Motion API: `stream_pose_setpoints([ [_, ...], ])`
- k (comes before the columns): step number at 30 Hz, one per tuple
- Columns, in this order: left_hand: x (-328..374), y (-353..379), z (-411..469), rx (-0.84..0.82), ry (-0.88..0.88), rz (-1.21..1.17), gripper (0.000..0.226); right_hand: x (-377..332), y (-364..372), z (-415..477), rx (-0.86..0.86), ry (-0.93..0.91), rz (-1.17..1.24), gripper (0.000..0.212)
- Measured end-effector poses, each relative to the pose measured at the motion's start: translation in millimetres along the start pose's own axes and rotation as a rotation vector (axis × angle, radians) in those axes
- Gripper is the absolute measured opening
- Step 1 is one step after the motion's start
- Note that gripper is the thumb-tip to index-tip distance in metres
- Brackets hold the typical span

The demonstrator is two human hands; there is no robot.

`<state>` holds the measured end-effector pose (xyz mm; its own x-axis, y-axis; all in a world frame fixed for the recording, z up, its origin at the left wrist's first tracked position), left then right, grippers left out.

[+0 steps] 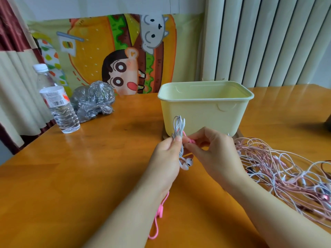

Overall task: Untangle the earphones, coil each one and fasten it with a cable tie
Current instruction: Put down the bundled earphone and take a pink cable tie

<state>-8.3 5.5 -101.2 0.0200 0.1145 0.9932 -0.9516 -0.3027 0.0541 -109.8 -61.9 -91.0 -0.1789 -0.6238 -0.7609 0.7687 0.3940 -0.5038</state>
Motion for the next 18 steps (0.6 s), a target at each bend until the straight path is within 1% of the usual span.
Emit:
stream_pose_setpoints([
  [2,0,2,-1,-0.003,0.039,0.103,0.032,-2,-1,-1,0.004,0.012,0.025,0.011],
  [3,1,2,-2,0.008,0.050,0.173,0.029,-3,-1,-2,0.007,0.016,0.035,0.013],
  [5,4,3,-6,0.033,0.071,0.268,0.031,-4,-2,-4,0.009,0.033,0.061,0.017],
  [7,6,3,-8,0.033,0.084,0.297,0.031,-3,-4,-5,-0.008,0.068,0.084,0.021],
  [10,10,0,-7,0.014,0.068,0.283,0.033,-3,-12,-2,-0.130,0.118,0.240,0.024],
  [13,14,-7,-6,-0.017,0.044,0.168,0.034,0,-27,0,-0.217,0.160,0.379,0.021],
  [15,19,-14,-4,-0.016,0.011,-0.023,0.032,5,-32,1,-0.248,0.187,0.523,0.022],
  [18,27,-22,-5,-0.119,-0.039,-0.283,0.025,12,-32,3,-0.249,0.259,0.638,0.025],
])
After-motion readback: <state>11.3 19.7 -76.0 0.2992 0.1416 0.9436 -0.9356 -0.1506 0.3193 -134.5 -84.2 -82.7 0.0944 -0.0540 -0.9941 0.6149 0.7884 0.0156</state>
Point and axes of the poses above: each hand's wrist, its own z-axis towards the middle knuckle, its own y-axis out of the palm, x = y × z, the point moved 2 cm from there along z, towards the middle knuckle, and after that the axes turned 12 degrees about -x, right-handed, at the moved point
